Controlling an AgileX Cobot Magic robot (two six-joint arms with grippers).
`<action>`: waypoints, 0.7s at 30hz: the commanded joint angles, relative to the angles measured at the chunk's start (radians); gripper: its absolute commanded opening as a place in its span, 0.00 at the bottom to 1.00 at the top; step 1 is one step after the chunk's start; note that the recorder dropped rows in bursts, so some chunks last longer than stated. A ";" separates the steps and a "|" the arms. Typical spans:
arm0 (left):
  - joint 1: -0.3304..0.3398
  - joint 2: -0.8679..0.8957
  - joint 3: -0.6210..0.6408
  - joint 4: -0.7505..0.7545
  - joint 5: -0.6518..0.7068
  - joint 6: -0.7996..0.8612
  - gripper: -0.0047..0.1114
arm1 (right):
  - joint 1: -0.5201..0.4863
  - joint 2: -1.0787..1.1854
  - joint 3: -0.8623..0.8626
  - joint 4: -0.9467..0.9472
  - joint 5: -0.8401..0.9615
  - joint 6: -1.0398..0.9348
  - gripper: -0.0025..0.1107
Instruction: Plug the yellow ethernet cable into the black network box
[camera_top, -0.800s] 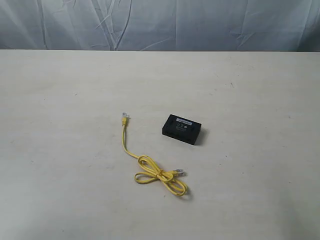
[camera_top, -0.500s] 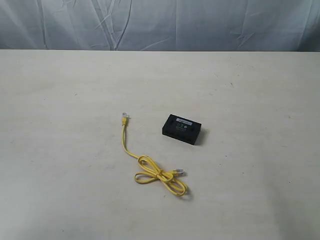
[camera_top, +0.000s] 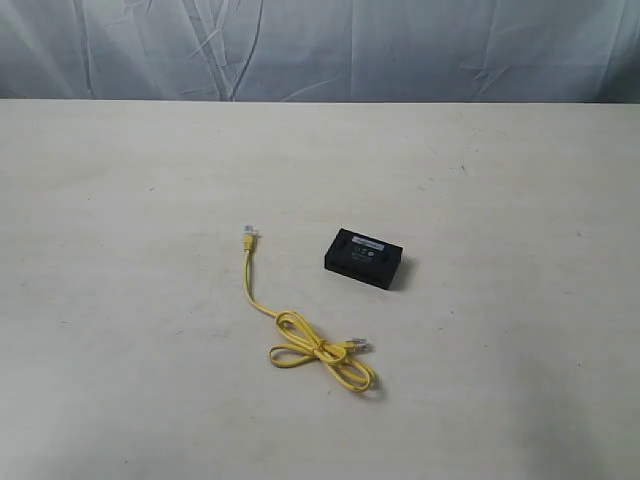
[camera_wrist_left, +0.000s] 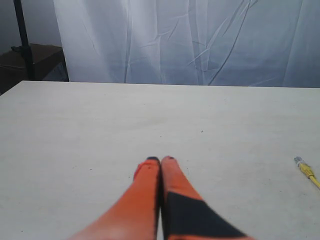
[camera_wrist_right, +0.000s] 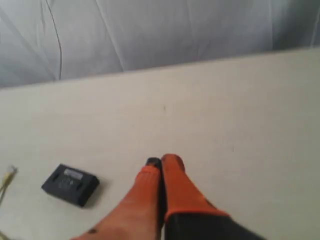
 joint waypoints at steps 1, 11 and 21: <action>0.002 -0.004 0.004 -0.007 -0.009 -0.001 0.04 | -0.004 0.324 -0.147 -0.030 0.047 0.000 0.01; 0.002 -0.004 0.004 -0.007 -0.009 -0.001 0.04 | 0.354 0.976 -0.461 0.160 0.059 -0.009 0.01; 0.002 -0.004 0.004 -0.007 -0.009 -0.001 0.04 | 0.704 1.460 -1.007 -0.167 0.311 0.397 0.01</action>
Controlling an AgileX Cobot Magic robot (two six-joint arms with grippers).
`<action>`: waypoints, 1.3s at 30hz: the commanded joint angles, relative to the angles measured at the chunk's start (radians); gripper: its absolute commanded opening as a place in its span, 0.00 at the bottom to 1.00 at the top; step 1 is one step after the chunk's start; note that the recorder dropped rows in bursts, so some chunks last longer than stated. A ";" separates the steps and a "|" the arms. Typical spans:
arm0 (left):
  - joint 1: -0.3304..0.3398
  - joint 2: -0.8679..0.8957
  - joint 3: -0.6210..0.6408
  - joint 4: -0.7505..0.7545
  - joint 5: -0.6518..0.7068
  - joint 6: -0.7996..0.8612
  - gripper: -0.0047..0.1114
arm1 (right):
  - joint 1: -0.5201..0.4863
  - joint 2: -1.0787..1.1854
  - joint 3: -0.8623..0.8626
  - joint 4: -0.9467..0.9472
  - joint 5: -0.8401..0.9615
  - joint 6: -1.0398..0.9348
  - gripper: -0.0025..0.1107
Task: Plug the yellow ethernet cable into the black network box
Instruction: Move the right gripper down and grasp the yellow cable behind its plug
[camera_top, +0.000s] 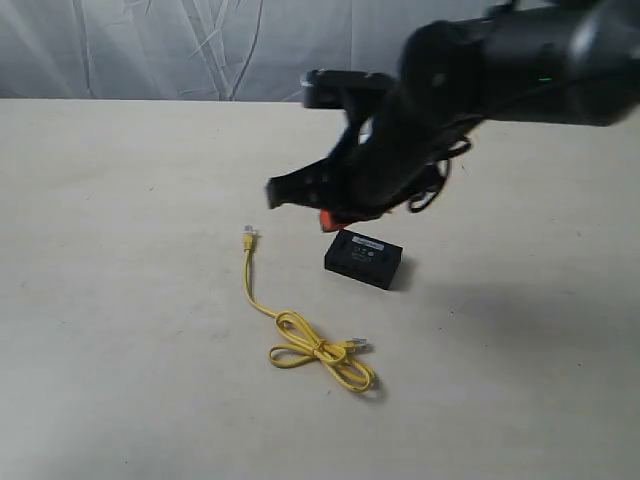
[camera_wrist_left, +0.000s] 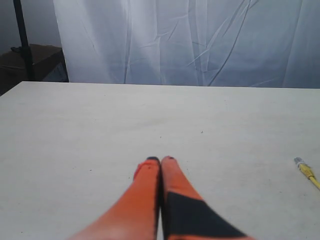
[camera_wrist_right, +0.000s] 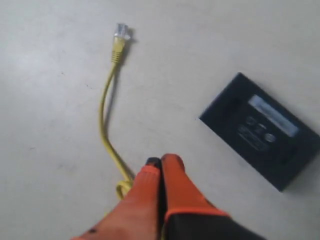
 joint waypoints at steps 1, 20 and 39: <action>0.002 -0.004 0.004 -0.007 -0.007 -0.001 0.04 | 0.118 0.190 -0.246 -0.179 0.149 0.218 0.01; 0.002 -0.004 0.004 -0.007 -0.007 -0.001 0.04 | 0.189 0.436 -0.484 -0.287 0.144 0.504 0.31; 0.002 -0.004 0.004 -0.007 -0.007 -0.001 0.04 | 0.191 0.497 -0.484 -0.279 0.120 0.505 0.02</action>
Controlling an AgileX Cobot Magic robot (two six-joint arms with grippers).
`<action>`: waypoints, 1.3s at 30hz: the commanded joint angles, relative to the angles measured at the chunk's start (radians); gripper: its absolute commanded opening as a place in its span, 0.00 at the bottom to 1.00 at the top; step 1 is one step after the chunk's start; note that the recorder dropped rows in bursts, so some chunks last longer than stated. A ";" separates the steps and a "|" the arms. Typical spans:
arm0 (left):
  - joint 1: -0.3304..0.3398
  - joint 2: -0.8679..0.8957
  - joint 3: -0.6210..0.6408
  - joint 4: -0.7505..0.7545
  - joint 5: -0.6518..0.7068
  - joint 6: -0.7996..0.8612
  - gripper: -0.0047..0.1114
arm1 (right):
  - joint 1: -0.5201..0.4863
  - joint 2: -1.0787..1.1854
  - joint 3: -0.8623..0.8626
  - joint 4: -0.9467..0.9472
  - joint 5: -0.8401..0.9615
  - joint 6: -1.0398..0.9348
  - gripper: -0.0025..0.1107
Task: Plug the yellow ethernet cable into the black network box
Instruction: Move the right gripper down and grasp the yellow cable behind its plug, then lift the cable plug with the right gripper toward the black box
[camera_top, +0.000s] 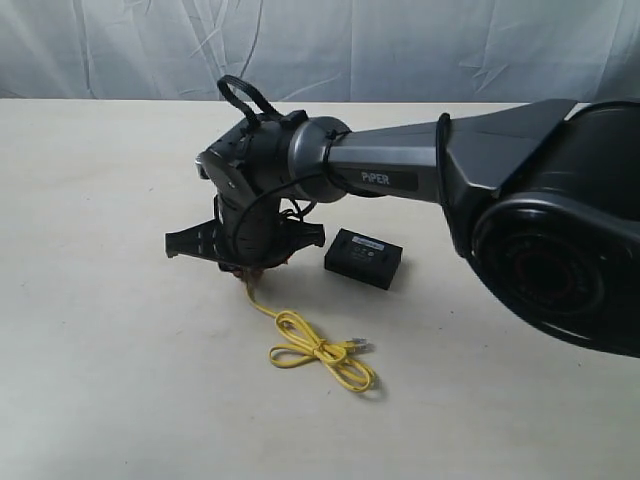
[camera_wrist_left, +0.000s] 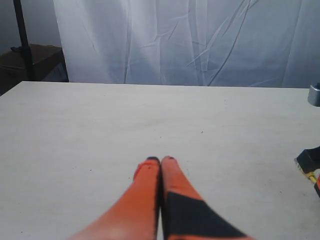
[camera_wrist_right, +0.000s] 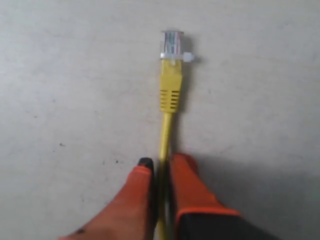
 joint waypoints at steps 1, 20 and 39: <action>0.002 -0.004 0.004 -0.007 -0.007 -0.001 0.04 | 0.000 -0.015 -0.004 0.001 0.023 -0.035 0.02; 0.002 -0.004 0.004 -0.007 -0.007 -0.001 0.04 | -0.200 -0.598 0.631 0.264 -0.123 -0.556 0.02; 0.002 -0.004 0.004 0.115 -0.181 -0.010 0.04 | -0.394 -0.790 1.025 0.238 -0.376 -0.621 0.02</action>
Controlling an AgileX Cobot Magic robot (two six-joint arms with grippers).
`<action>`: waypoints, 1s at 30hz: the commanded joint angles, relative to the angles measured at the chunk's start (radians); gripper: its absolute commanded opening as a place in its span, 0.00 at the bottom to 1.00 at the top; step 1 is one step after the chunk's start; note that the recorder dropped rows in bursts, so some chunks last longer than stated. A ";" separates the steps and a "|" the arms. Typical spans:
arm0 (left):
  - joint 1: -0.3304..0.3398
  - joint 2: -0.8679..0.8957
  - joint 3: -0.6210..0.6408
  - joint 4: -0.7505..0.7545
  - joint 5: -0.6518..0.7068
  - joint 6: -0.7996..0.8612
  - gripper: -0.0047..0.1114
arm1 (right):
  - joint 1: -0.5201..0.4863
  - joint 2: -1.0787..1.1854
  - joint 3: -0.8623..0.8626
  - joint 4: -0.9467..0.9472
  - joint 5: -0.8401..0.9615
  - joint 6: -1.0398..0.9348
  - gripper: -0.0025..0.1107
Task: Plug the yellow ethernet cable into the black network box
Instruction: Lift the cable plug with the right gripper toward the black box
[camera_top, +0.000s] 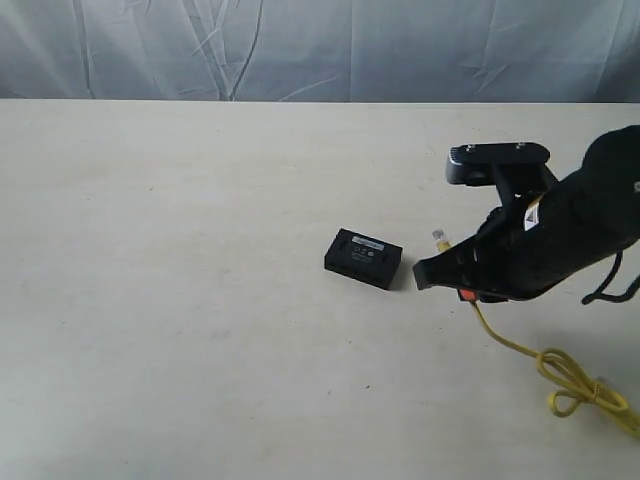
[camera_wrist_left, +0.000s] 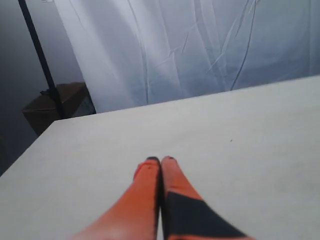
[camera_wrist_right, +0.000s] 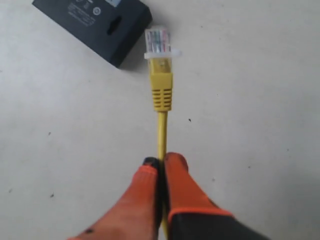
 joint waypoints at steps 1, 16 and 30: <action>0.002 -0.004 0.004 -0.104 -0.156 -0.008 0.04 | -0.006 0.074 0.000 0.018 -0.135 -0.009 0.02; 0.002 -0.004 0.004 -0.119 -0.453 -0.067 0.04 | -0.006 0.426 -0.273 0.026 -0.196 -0.009 0.02; 0.002 0.329 -0.341 -0.195 0.187 -0.035 0.04 | 0.026 0.524 -0.430 0.023 -0.191 -0.060 0.02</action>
